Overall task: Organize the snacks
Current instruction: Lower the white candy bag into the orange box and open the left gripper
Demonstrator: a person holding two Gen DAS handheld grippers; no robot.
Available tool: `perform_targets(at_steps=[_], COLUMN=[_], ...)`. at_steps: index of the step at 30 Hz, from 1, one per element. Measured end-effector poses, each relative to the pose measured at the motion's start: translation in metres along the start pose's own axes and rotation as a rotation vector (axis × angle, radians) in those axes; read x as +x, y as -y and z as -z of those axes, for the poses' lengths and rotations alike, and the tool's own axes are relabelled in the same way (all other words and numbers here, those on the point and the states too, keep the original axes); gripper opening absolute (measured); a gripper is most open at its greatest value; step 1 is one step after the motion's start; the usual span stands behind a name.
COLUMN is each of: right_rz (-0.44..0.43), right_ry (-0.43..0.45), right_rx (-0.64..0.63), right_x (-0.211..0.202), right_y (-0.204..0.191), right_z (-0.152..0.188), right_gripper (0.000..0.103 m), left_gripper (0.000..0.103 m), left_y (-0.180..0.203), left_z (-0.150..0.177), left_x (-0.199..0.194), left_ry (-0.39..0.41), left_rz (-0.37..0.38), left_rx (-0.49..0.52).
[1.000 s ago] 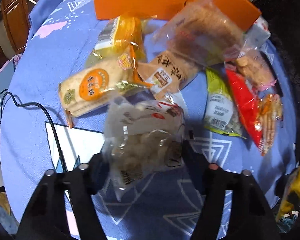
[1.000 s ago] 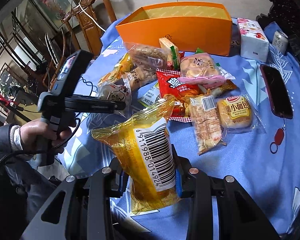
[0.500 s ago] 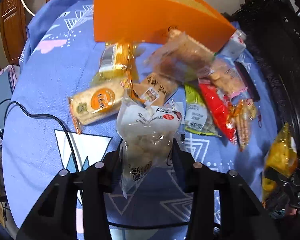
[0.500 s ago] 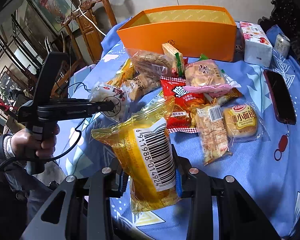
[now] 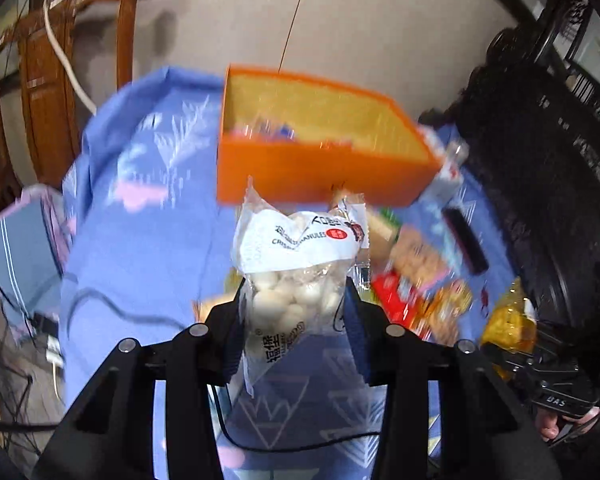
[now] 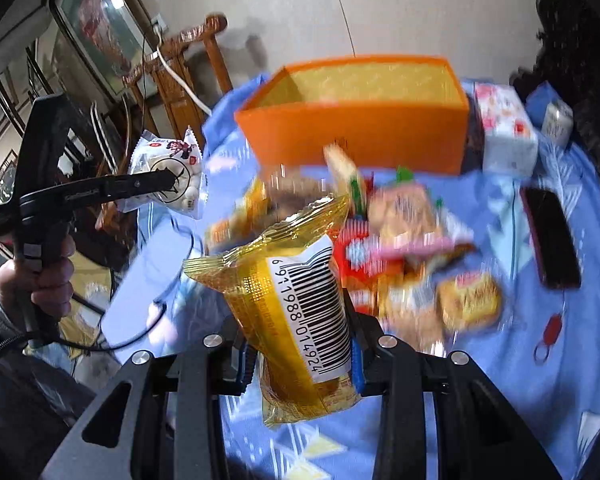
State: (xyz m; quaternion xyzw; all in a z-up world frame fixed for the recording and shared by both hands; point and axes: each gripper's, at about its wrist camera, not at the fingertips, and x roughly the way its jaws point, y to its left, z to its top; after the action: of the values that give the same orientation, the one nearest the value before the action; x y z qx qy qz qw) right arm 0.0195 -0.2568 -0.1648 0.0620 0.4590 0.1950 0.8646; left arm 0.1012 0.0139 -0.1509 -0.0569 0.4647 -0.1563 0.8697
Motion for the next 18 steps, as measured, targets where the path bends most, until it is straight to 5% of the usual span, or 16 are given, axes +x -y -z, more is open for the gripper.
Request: perform_targets(at_steps=[10, 18], right_rz=[0.057, 0.119], right_ry=[0.258, 0.328], right_rx=[-0.015, -0.028], right_x=[-0.006, 0.018], right_y=[0.005, 0.02], right_z=[-0.136, -0.233], right_gripper=[0.036, 0.037], left_gripper=[0.043, 0.044], left_y=[0.023, 0.035], left_z=[-0.124, -0.214], left_x=[-0.007, 0.025], left_ry=[0.157, 0.216], left_rz=[0.035, 0.022], left_rx=[0.082, 0.126])
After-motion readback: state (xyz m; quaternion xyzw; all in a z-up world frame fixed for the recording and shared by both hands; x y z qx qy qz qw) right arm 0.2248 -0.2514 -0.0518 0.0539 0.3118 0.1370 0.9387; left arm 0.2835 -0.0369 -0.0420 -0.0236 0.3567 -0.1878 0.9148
